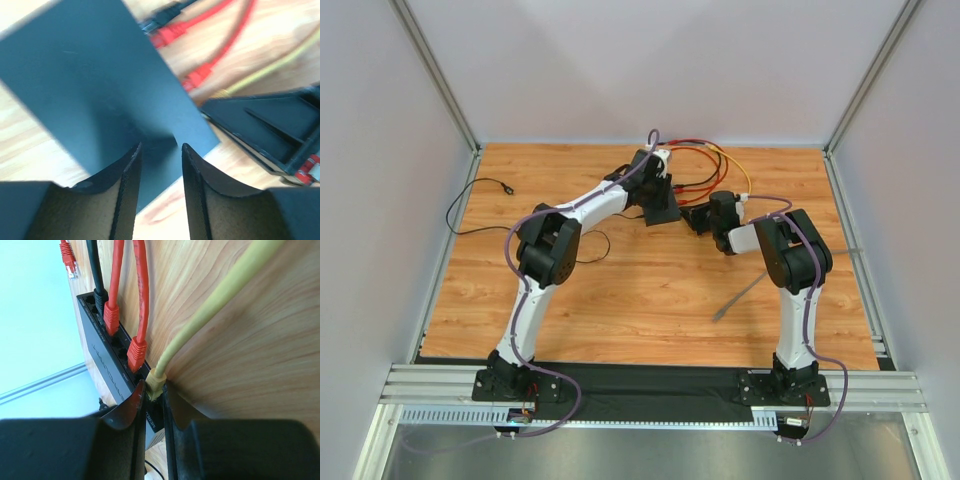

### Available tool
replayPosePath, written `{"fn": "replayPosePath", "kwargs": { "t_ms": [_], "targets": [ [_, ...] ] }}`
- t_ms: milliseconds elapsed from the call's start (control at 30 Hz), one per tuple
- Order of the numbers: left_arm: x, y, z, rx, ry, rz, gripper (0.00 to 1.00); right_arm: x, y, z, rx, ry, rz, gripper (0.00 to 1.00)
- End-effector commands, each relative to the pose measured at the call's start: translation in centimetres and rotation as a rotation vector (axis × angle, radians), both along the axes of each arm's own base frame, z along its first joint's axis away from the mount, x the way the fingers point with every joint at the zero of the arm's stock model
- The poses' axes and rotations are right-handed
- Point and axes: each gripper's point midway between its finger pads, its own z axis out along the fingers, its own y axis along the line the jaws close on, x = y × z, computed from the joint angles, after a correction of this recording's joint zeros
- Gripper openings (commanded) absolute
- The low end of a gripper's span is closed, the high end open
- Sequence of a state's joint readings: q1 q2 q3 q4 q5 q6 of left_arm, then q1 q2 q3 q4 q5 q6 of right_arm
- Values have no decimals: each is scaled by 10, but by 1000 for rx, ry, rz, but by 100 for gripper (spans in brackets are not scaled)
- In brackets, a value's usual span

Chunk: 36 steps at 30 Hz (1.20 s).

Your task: Pull the plug from the switch port

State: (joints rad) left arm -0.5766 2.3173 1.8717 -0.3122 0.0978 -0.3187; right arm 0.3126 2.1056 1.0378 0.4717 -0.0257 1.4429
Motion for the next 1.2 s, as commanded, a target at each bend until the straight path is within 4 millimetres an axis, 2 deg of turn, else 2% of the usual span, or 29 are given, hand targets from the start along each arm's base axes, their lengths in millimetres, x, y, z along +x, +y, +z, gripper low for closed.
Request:
{"fn": "replayPosePath", "kwargs": {
  "t_ms": [0, 167, 533, 933, 1167],
  "targets": [
    [13, 18, 1, 151, -45, 44, 47, -32, -6, -45, -107, 155, 27, 0],
    [17, 11, -1, 210, -51, 49, 56, -34, -2, -46, -110, 155, 37, 0],
    [27, -6, 2, 241, -108, 52, 66, -34, -4, -42, -143, 143, 26, 0],
    [33, -14, -4, 256, -121, 18, 68, -38, -6, -42, -143, 142, 22, 0],
    [33, -27, -2, 203, -118, -9, 68, -38, -5, -43, -137, 142, 23, 0]
  ]
}}
